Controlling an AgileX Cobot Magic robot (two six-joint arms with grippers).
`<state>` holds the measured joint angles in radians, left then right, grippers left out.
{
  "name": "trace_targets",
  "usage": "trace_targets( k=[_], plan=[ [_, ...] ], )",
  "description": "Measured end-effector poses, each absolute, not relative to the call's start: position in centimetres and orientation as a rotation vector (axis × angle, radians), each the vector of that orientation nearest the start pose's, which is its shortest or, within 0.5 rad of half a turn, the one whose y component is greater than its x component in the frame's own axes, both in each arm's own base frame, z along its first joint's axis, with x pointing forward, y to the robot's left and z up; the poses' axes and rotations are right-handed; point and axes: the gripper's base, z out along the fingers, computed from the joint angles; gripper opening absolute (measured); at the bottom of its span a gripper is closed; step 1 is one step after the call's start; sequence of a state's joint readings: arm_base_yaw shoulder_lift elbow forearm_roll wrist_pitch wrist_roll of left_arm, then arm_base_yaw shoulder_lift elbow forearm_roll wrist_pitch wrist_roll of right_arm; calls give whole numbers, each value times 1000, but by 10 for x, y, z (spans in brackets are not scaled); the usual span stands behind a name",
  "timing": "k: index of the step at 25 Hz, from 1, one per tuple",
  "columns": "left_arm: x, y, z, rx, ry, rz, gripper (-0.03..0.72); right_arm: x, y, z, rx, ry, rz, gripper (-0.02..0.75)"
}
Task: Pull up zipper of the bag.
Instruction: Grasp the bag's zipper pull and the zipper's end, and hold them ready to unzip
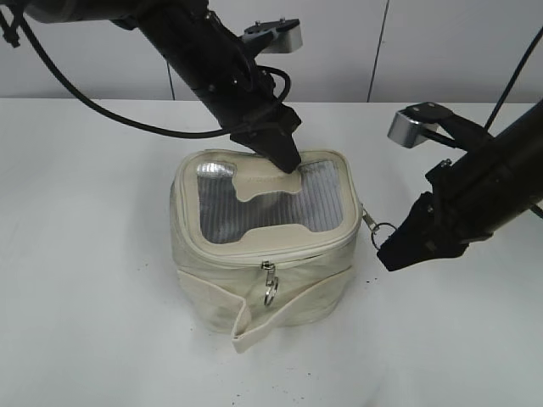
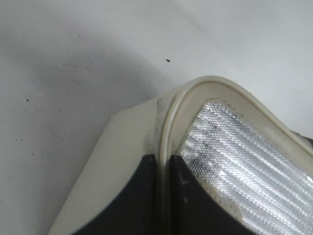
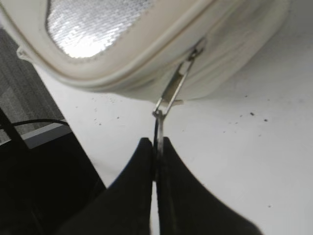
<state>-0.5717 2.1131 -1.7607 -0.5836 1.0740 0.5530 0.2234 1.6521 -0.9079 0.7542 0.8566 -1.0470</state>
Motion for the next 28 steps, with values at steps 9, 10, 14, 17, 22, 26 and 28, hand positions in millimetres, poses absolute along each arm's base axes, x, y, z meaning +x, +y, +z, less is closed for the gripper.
trace_targets(
  k=[9, 10, 14, 17, 22, 26, 28],
  plan=[
    [355, -281, 225, 1219, 2540, -794, 42, 236, 107, 200, -1036, 2560, 793, -15],
    [355, -281, 225, 1215, 2542, -795, 42, 232, 108, 202, -1049, 2550, 792, -15],
    [355, -281, 225, 1207, 2550, -802, 42, 214, 131, 207, -1154, 2501, 792, -15],
    [354, -282, 225, 1208, 2551, -804, 42, 203, 157, 206, -1242, 2441, 756, -15],
    [354, -282, 225, 1212, 2557, -813, 42, 189, 195, 208, -1333, 2324, 736, -13],
    [352, -282, 225, 1216, 2563, -825, 42, 193, 221, 207, -1379, 2295, 757, -13],
    [352, -282, 225, 1218, 2565, -828, 42, 197, 228, 207, -1369, 2304, 770, -13]
  ],
)
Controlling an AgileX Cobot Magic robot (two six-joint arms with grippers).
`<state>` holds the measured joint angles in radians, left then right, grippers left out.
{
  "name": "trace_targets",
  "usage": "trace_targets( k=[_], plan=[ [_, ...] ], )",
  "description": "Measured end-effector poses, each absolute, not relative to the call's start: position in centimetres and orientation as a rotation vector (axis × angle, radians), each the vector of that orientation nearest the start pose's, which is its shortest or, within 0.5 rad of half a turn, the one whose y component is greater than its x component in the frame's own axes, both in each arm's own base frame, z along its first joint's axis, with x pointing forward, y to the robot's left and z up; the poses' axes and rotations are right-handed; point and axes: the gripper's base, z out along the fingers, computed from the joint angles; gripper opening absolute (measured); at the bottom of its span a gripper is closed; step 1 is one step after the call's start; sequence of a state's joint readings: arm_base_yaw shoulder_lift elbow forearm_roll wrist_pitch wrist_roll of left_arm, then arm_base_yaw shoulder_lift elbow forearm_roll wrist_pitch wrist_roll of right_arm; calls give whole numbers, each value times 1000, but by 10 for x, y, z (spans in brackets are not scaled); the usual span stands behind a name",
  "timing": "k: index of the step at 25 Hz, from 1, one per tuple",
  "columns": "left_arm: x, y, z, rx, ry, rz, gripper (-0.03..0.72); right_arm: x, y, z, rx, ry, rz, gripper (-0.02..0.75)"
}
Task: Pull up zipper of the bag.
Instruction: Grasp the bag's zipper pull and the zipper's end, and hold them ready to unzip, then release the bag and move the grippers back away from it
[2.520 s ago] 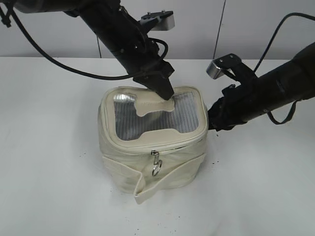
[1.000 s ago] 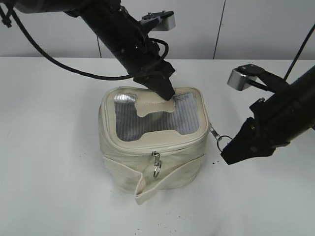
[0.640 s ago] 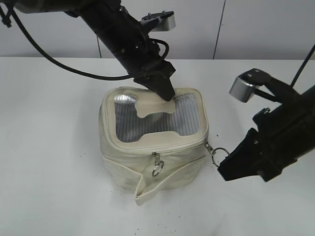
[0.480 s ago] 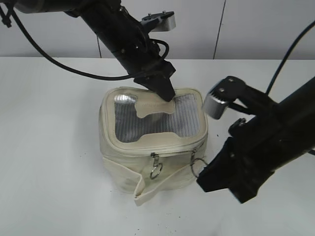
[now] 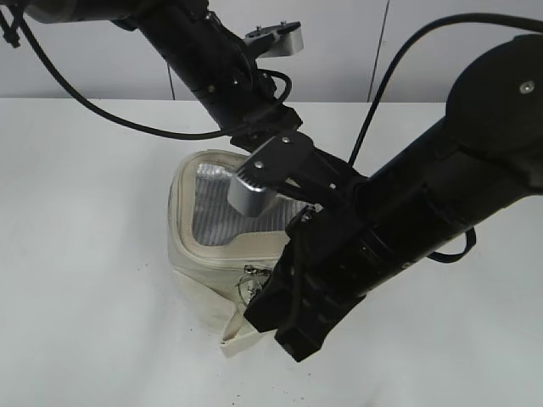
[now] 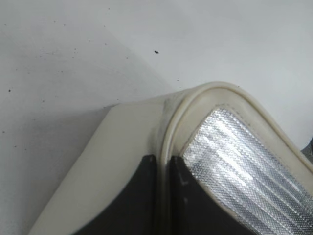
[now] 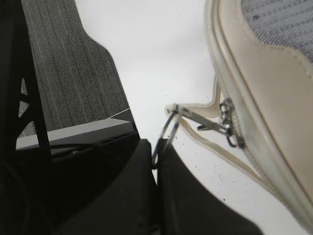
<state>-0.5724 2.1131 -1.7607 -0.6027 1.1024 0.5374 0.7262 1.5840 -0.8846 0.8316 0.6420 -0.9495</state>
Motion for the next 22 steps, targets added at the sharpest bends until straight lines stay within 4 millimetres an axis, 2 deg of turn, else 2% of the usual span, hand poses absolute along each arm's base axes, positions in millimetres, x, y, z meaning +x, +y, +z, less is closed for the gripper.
trace_targets(
  k=[3, 5, 7, 9, 13, 15, 18, 22],
  plan=[
    [352, -282, 225, 1217, 2564, -827, 42, 199, 231, 208, -1302, 2354, 769, -1],
    [352, -282, 225, 1217, 2565, -829, 42, 199, 230, 210, -1239, 2402, 744, 52],
    [352, -282, 225, 1220, 2568, -834, 41, 201, 225, 211, -1190, 2446, 690, 147],
    [351, -282, 225, 1223, 2571, -835, 45, 204, 219, 214, -1092, 2506, 642, 281],
    [351, -281, 227, 1222, 2570, -833, 115, 210, 201, 222, -927, 2593, 537, 498],
    [349, -279, 235, 1229, 2561, -822, 173, 216, 187, 228, -855, 2603, 473, 540],
    [343, -273, 252, 1249, 2544, -770, 240, 225, 165, 238, -734, 2610, 399, 563],
    [334, -255, 288, 1205, 2545, -593, 263, 231, 133, 251, -609, 2638, 323, 567]
  ],
)
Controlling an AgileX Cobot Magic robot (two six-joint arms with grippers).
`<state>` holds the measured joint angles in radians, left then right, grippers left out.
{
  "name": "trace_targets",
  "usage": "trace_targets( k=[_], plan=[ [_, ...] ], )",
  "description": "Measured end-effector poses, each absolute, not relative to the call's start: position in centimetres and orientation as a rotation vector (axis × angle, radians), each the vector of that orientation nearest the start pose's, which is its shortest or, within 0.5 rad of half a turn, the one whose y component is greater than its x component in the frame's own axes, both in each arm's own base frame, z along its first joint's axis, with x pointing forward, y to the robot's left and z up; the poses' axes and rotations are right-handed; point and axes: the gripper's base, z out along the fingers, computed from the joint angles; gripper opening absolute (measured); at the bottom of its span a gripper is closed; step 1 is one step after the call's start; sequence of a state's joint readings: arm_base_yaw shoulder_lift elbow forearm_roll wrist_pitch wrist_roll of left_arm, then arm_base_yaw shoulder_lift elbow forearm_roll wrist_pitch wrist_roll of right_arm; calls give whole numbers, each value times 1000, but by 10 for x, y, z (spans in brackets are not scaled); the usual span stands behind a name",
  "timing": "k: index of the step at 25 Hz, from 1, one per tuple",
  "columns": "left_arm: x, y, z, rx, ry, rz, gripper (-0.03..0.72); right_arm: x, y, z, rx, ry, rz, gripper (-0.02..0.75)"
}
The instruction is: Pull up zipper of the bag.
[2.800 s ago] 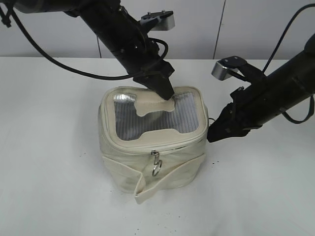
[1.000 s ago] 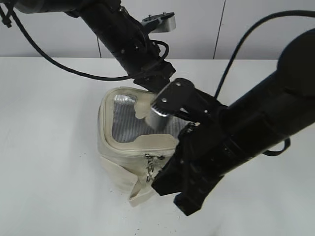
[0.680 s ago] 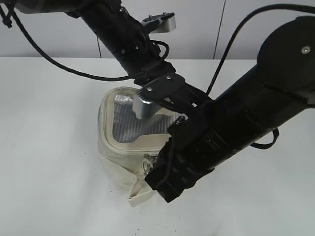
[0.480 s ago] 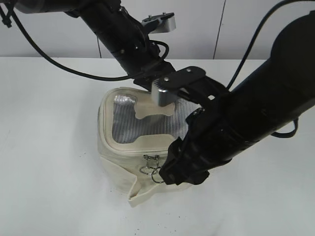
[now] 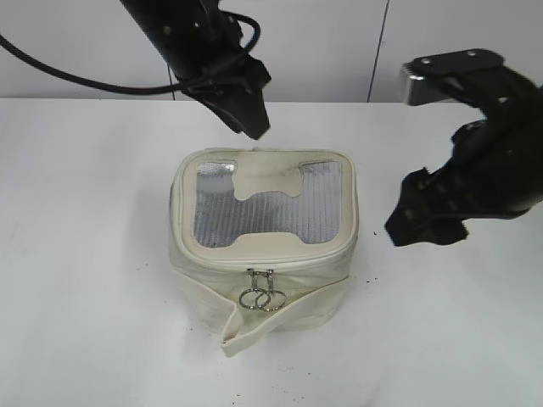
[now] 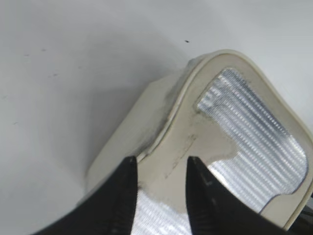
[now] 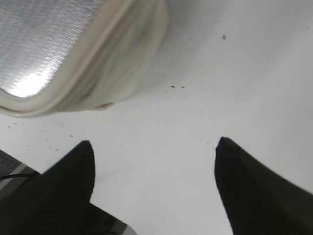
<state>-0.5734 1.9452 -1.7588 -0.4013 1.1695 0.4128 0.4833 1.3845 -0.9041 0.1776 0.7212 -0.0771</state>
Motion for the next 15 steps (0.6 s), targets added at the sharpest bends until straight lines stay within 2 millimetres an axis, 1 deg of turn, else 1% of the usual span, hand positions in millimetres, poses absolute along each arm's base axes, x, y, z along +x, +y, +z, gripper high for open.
trace_targets(
  k=[4, 8, 10, 13, 15],
  plan=[
    [324, -230, 325, 1118, 2546, -367, 265, 229, 100, 264, -524, 2657, 226, 567],
    [312, -208, 359, 1012, 2504, -193, 265, 215, 73, 270, -431, 2671, 132, 567],
    [305, -198, 374, 954, 2480, -148, 265, 203, 64, 273, -411, 2668, 101, 567],
    [287, -184, 394, 900, 2443, -136, 265, 180, 56, 277, -403, 2672, 91, 567],
    [270, -172, 404, 871, 2427, -139, 265, 162, 50, 279, -404, 2677, 90, 567]
  ],
)
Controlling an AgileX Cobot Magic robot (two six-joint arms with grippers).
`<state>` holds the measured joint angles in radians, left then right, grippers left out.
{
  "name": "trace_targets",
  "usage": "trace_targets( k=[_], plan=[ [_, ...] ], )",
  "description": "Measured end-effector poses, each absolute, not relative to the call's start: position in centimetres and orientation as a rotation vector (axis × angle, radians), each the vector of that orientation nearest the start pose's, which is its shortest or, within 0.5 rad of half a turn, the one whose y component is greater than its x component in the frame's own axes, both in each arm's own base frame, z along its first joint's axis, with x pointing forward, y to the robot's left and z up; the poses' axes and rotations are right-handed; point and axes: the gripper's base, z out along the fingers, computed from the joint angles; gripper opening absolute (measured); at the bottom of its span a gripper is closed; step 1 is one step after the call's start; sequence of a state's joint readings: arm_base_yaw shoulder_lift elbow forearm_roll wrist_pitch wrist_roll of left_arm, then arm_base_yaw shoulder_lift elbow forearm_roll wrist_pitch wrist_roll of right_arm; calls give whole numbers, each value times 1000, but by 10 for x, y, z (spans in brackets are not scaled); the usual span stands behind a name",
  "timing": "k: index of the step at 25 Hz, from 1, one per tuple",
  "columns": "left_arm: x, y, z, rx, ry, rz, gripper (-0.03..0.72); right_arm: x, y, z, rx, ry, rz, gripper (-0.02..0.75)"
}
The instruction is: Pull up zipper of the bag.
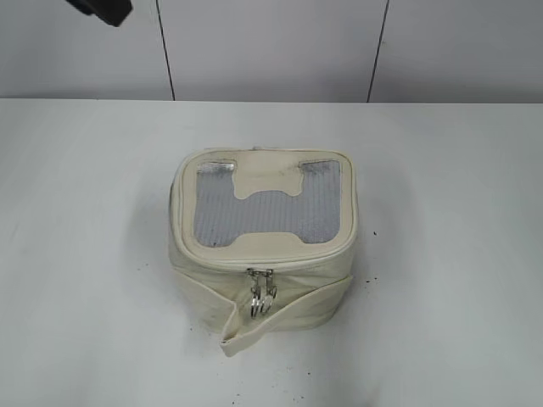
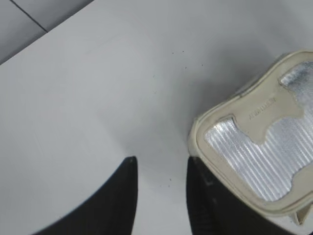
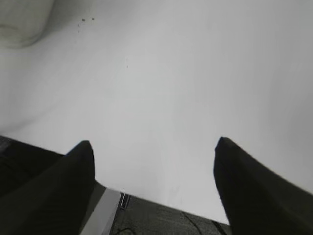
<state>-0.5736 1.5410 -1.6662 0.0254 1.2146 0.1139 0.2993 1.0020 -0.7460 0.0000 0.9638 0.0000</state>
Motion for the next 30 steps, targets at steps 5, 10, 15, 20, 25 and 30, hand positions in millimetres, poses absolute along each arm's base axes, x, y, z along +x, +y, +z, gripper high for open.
trace_targets(
  k=[5, 10, 15, 20, 25, 30],
  plan=[
    [217, -138, 394, 845, 2474, -150, 265, 112, 35, 285, -392, 2602, 103, 567],
    [154, -99, 360, 853, 2523, -163, 265, 69, 22, 283, -368, 2463, 143, 567],
    [94, -60, 328, 822, 2432, -190, 265, 31, 11, 278, -342, 2280, 173, 567],
    [53, -34, 296, 788, 2324, -220, 265, 9, 4, 278, -320, 2121, 197, 567],
    [25, -16, 284, 733, 2162, -262, 265, 5, 3, 278, -316, 2095, 202, 567],
    [15, -10, 286, 706, 2084, -280, 265, 5, 3, 278, -316, 2094, 202, 567]
  ],
)
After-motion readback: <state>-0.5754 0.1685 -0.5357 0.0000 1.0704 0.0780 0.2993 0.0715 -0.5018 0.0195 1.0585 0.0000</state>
